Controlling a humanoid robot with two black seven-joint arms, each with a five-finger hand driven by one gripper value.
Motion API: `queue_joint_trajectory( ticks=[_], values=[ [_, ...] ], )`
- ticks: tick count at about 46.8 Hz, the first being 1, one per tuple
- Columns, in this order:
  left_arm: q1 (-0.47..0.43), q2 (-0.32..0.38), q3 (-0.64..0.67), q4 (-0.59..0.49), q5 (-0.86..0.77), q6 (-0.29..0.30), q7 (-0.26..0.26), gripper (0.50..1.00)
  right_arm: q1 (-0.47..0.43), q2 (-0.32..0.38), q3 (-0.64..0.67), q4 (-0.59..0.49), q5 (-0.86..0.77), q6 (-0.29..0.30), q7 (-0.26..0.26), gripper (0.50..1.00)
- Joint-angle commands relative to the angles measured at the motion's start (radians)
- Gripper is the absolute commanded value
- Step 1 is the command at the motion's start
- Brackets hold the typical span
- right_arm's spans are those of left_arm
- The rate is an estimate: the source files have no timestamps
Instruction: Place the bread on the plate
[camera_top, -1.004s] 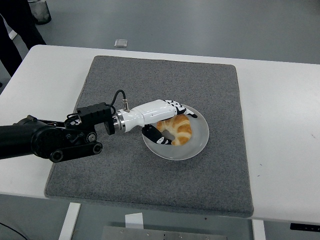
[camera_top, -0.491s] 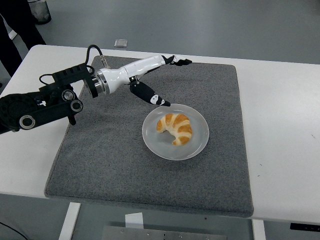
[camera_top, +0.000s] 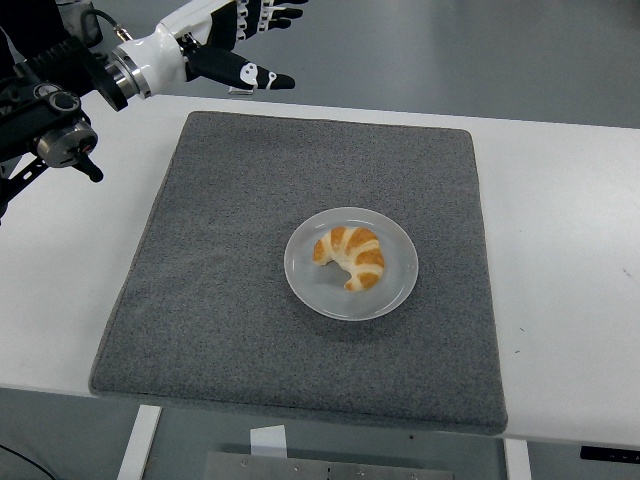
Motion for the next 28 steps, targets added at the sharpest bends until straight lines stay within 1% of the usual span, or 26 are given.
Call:
queue_joint_trajectory(
  ticks=[1, 8, 17, 28],
  values=[
    [-0.006, 0.002, -0.002, 0.04, -0.068, -0.025, 0.0, 0.99, 0.0, 0.0, 0.0, -0.001, 0.0, 0.0, 0.0, 0.952],
    [-0.02, 0.002, -0.003, 0.128, -0.184, -0.079, 0.0, 0.99, 0.0, 0.0, 0.0, -0.001, 0.0, 0.0, 0.0, 0.952],
    [-0.017, 0.005, 0.0, 0.217, -0.319, -0.142, 0.003, 0.99, 0.0, 0.0, 0.0, -0.001, 0.0, 0.0, 0.0, 0.952],
    [0.011, 0.004, 0.004, 0.321, -0.395, -0.2, 0.006, 0.99, -0.002, 0.0, 0.0, 0.001, 0.0, 0.0, 0.0, 0.952]
  ],
)
